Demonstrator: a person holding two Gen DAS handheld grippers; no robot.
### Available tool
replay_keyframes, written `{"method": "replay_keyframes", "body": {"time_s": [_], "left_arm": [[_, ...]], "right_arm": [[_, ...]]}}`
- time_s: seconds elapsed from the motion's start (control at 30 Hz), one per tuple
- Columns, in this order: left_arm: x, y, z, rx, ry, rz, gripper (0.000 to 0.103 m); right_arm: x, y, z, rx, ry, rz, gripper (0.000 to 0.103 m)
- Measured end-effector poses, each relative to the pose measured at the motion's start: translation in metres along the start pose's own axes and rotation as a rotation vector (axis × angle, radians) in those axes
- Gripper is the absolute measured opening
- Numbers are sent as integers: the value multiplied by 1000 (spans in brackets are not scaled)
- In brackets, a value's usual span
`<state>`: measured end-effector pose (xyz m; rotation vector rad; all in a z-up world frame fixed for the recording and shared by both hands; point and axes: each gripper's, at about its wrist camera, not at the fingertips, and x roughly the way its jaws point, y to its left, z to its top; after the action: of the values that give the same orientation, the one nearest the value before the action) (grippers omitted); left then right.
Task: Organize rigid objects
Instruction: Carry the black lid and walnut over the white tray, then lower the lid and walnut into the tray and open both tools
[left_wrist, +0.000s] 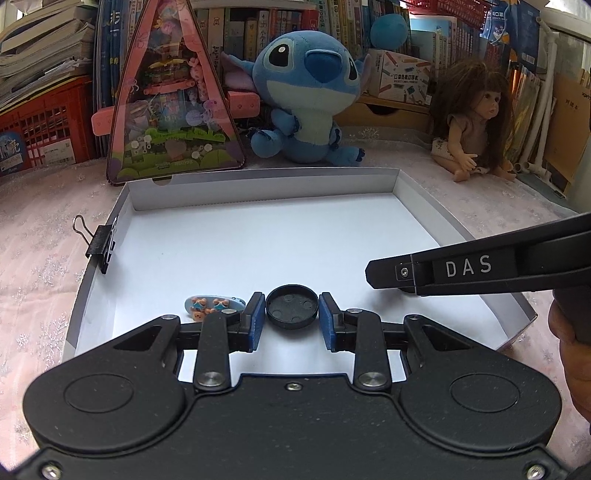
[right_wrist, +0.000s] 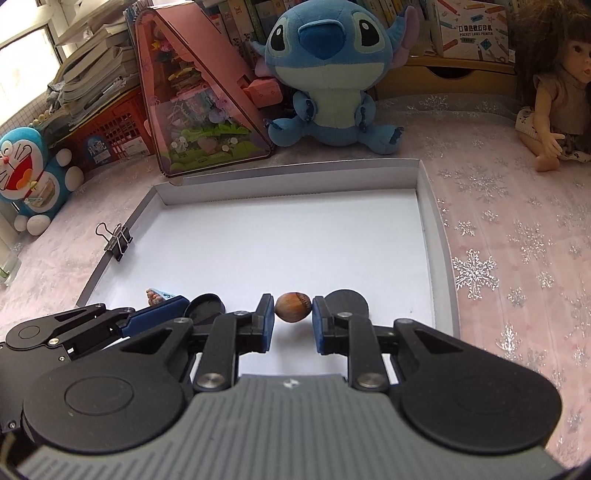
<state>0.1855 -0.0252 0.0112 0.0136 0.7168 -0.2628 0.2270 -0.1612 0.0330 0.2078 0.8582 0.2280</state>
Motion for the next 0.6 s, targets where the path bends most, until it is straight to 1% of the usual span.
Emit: {"method": "replay_keyframes", "body": {"time_s": [0.27,0.43,0.53,0.6], "left_arm": [[1,-1,1,2,1,-3,30],[1,-2,1,4,-1,2,30],[0,-2,1,-5,-4,5,34],[-3,-2,1,-5,-13,7,43]], "right_arm": [[5,5,1,-3,18,1,26],[11,5,1,20,25,3,26],[10,4,2,32,23,8,31],[9,4,1,34,18,19,32]]}}
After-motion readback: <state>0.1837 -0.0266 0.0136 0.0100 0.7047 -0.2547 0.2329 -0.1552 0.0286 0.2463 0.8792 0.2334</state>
